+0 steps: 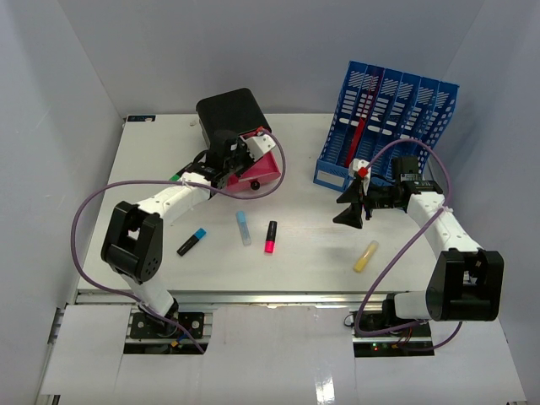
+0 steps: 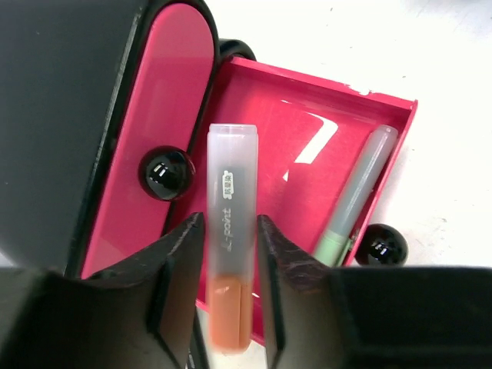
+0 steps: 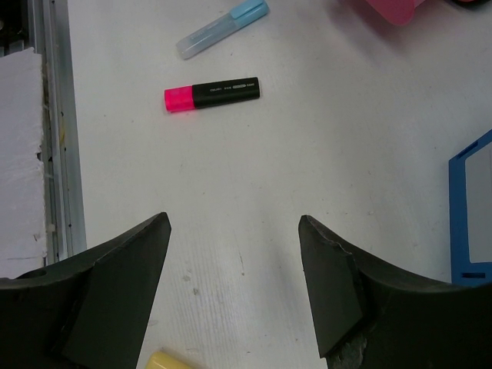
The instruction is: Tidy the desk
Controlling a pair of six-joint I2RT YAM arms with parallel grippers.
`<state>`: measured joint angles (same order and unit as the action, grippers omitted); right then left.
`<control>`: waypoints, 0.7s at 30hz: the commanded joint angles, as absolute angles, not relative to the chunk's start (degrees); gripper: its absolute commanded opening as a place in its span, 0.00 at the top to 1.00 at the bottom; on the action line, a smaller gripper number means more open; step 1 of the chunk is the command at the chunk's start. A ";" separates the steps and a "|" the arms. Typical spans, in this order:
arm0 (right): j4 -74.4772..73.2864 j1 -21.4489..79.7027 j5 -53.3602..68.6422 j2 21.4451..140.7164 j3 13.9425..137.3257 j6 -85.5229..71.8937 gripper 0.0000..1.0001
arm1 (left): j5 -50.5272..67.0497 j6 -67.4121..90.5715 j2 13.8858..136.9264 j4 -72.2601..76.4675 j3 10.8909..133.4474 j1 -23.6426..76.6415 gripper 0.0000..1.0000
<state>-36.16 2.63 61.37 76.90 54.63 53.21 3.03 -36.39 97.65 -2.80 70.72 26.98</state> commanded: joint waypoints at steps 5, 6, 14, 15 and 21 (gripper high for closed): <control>-37.88 2.00 62.34 77.26 56.01 54.93 0.26 | 2.99 -37.73 98.28 2.46 70.97 27.25 0.36; -38.14 1.93 62.40 77.26 56.07 55.19 0.26 | 2.73 -37.79 98.61 2.46 71.36 27.25 0.33; -55.32 2.27 61.19 77.34 57.30 79.11 0.25 | 9.99 -28.41 91.40 0.35 72.53 27.31 0.28; -58.52 2.42 59.56 77.34 57.30 86.18 0.24 | 11.84 -26.01 88.95 0.35 71.46 27.26 0.25; -67.49 2.55 36.94 74.39 53.19 120.24 0.08 | 12.24 -6.64 70.52 -3.99 61.95 26.91 0.02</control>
